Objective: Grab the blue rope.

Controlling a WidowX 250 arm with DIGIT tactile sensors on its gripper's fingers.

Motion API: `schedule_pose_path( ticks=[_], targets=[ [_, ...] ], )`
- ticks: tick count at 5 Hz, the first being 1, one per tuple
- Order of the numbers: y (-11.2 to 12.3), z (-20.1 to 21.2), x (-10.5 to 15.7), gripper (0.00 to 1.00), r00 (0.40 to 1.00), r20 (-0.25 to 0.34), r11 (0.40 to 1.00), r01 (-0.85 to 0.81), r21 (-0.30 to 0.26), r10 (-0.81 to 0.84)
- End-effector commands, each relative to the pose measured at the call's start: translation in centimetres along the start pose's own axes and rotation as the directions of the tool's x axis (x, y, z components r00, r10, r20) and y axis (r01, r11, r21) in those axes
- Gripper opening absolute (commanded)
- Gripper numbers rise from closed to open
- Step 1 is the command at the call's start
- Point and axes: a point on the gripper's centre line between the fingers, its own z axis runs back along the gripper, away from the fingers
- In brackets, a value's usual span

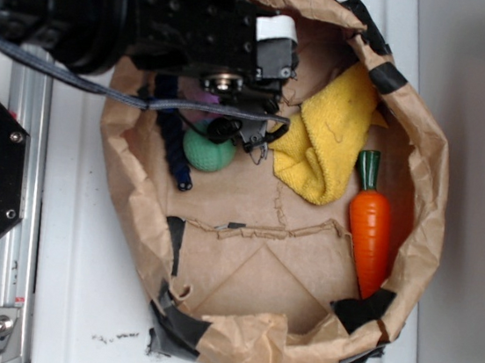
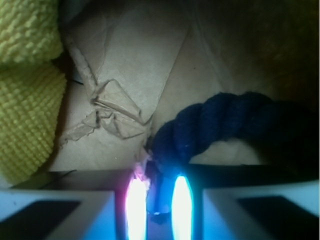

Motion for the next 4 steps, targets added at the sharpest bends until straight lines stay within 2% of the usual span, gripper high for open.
schedule_pose_path(
  ticks=[1, 2, 4],
  targets=[
    [-2.6, 9.5, 1.7, 0.0, 0.968, 0.233, 0.932, 0.166, -0.322, -0.092],
    [-5.1, 13.0, 2.3, 0.0, 0.945, 0.298, 0.902, 0.243, -0.357, -0.137],
    [-6.5, 11.5, 1.5, 0.0, 0.949, 0.238, 0.918, 0.273, -0.289, -0.207]
  ],
)
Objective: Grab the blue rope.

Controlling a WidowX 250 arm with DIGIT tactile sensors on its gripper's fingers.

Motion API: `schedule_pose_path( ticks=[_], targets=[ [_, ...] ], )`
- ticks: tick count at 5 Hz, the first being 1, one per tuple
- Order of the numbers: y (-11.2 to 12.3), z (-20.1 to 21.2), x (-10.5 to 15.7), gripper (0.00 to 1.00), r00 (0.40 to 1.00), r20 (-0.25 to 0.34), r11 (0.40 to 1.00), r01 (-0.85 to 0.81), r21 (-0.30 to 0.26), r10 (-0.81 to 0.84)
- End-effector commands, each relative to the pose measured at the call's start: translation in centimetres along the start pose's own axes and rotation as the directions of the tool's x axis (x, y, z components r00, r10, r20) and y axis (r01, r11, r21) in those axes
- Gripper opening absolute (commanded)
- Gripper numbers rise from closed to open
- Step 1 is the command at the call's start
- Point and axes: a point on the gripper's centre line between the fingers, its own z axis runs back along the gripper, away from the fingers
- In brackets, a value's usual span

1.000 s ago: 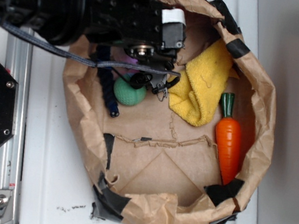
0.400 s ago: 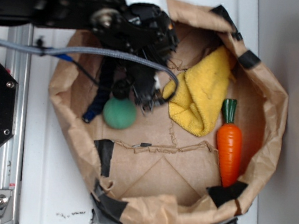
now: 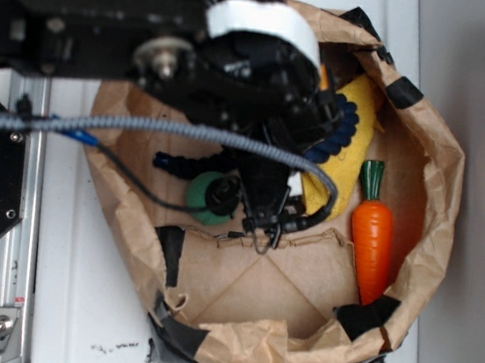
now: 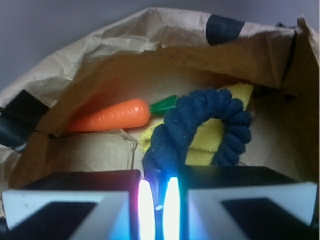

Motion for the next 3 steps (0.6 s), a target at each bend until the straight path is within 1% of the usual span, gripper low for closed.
schedule_pose_path(
  ticks=[1, 2, 3],
  targets=[
    [-1.7, 0.2, -0.2, 0.0, 0.968, -0.109, 0.964, 0.208, -0.165, -0.227],
    [-4.8, 2.2, -0.5, 0.0, 0.914, -0.122, 0.906, 0.351, -0.236, -0.386],
    [-5.0, 3.6, -0.2, 0.0, 0.93, -0.133, 0.925, 0.309, -0.22, -0.342]
  ],
)
